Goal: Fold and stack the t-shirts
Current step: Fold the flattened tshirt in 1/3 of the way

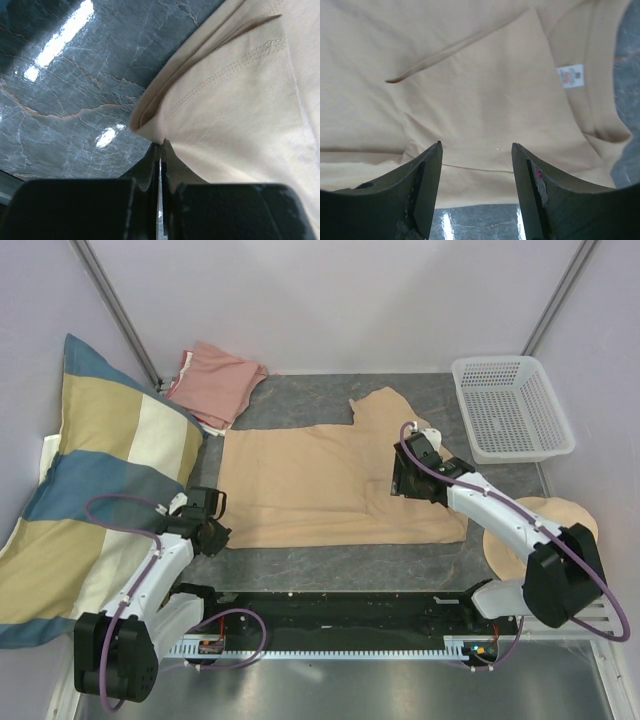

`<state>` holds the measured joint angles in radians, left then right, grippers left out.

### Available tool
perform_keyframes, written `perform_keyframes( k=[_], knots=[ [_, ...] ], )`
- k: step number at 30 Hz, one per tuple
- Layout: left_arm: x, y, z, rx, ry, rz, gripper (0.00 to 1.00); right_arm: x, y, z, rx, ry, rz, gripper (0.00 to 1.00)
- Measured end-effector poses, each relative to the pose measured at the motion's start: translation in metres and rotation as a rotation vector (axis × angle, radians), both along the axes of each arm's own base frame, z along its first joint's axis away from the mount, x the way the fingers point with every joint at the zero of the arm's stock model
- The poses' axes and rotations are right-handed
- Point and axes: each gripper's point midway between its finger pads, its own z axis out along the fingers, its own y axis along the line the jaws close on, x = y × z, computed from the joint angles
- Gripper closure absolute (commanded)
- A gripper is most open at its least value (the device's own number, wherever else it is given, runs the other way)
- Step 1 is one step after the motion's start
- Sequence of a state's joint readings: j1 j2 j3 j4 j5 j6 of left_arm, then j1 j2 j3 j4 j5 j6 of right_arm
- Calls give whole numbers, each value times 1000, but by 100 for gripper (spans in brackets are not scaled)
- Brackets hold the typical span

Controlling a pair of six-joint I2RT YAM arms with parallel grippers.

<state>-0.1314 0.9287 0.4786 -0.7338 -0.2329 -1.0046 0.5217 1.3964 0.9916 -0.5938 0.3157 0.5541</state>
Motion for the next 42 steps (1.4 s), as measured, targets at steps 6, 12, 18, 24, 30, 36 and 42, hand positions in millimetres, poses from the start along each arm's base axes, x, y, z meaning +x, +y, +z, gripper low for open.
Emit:
perform_keyframes(
  k=[6,12,18,24,30,36,42],
  knots=[
    [2,0,-1,4,13,-1,93,-24,-24,-4,-33,8,-85,34],
    [3,0,2,5,1,-12,23,-30,-34,-10,-61,23,-131,34],
    [15,-3,22,-7,-80,-26,0,-30,-35,-13,-66,30,-147,34],
    [36,-5,50,-4,-163,-44,0,-48,-37,-29,-30,66,-176,34],
    [42,-5,52,10,-156,-70,0,-71,-45,-51,-12,110,-210,34],
    [44,-5,52,16,-156,-88,0,-75,-43,-59,9,116,-207,33],
    [47,-5,54,21,-172,-99,0,-47,-30,-32,45,32,-186,32]
  ],
)
